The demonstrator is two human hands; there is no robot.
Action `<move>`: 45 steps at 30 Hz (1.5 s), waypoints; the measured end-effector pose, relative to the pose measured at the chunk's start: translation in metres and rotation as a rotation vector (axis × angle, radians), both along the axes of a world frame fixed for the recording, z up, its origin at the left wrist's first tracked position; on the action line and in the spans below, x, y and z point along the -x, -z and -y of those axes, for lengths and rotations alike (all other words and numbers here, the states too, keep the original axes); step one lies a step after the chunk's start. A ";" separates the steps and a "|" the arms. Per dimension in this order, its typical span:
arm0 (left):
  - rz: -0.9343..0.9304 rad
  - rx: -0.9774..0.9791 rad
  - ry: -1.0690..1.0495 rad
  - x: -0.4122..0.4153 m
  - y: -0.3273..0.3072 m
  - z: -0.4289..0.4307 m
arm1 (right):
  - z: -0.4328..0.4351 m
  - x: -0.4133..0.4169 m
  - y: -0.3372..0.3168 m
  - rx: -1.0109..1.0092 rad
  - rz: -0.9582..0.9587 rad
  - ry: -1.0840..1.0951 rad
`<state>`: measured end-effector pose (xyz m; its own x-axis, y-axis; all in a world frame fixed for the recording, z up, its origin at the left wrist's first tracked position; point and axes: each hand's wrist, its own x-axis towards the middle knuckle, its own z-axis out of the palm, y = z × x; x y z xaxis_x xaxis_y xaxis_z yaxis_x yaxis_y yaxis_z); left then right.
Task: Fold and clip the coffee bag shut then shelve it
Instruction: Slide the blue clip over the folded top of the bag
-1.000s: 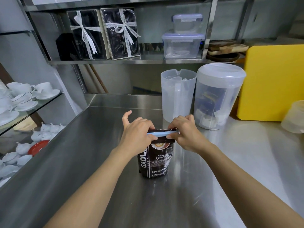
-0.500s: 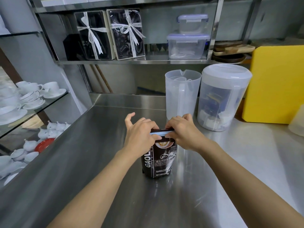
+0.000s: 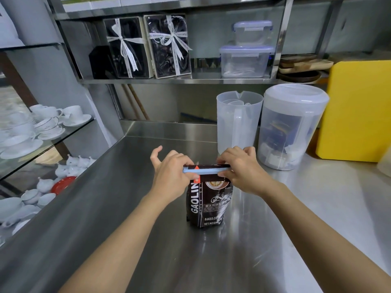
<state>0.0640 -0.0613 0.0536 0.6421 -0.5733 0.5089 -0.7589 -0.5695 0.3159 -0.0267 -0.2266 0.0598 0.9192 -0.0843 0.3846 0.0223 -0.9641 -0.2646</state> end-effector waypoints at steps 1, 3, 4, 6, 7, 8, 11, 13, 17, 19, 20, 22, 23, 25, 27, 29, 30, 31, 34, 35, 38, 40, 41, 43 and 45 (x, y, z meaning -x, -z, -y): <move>0.006 0.006 0.005 0.001 0.001 0.000 | -0.003 -0.001 -0.002 0.024 -0.015 -0.019; 0.026 0.016 0.014 0.003 0.002 0.003 | -0.013 -0.006 -0.005 0.094 -0.040 -0.050; 0.036 0.023 0.018 0.004 0.003 0.004 | -0.018 -0.009 -0.006 0.132 -0.038 -0.056; 0.040 0.060 0.012 0.005 0.006 0.004 | -0.024 -0.015 -0.005 0.176 -0.012 -0.065; 0.028 0.086 0.005 0.006 0.007 0.003 | -0.025 -0.017 -0.005 0.184 -0.001 -0.072; 0.012 0.109 -0.004 0.006 0.008 0.002 | -0.025 -0.018 -0.004 0.194 0.009 -0.079; -0.060 0.139 -0.030 0.006 0.008 -0.004 | -0.025 -0.019 0.001 0.234 0.039 -0.089; -0.125 0.137 -0.053 0.004 0.008 -0.009 | -0.025 -0.019 0.003 0.225 0.050 -0.086; -0.138 0.135 -0.044 -0.001 0.010 -0.018 | -0.025 -0.020 0.002 0.205 0.011 -0.081; -0.124 0.152 -0.030 -0.002 0.010 -0.019 | -0.026 -0.019 -0.002 0.179 -0.005 -0.085; -0.124 0.165 -0.028 -0.001 0.011 -0.020 | -0.027 -0.019 -0.003 0.170 -0.006 -0.094; -0.104 0.175 -0.021 -0.001 0.012 -0.020 | -0.028 -0.018 -0.005 0.181 -0.017 -0.117; -0.086 0.173 -0.015 -0.001 0.012 -0.019 | -0.029 -0.019 -0.005 0.198 -0.026 -0.125; -0.033 0.155 0.002 0.001 0.012 -0.017 | -0.033 -0.022 -0.001 0.274 -0.009 -0.148; 0.022 0.141 0.008 0.003 0.012 -0.014 | -0.036 -0.026 0.004 0.317 0.019 -0.137; 0.032 0.146 0.000 0.005 0.014 -0.012 | -0.038 -0.028 0.007 0.292 0.050 -0.120; 0.038 0.149 -0.009 0.006 0.016 -0.011 | -0.038 -0.029 0.007 0.275 0.064 -0.116; 0.050 0.151 -0.025 0.007 0.018 -0.010 | -0.038 -0.029 0.006 0.265 0.074 -0.109; 0.086 0.129 -0.128 0.011 0.024 -0.009 | -0.039 -0.032 0.004 0.255 0.077 -0.084; 0.098 0.117 -0.176 0.012 0.025 -0.008 | -0.039 -0.034 0.004 0.244 0.073 -0.081; 0.144 0.071 -0.223 0.014 0.026 -0.010 | -0.039 -0.036 0.003 0.187 0.074 -0.089; 0.193 0.053 -0.184 0.012 0.027 -0.012 | -0.038 -0.037 0.002 0.156 0.067 -0.090; 0.201 0.050 -0.164 0.010 0.027 -0.013 | -0.039 -0.037 0.001 0.142 0.062 -0.092; 0.187 0.057 -0.131 0.005 0.026 -0.015 | -0.039 -0.037 0.000 0.108 0.057 -0.103; 0.166 0.068 -0.122 0.003 0.027 -0.017 | -0.040 -0.038 0.001 0.078 0.050 -0.109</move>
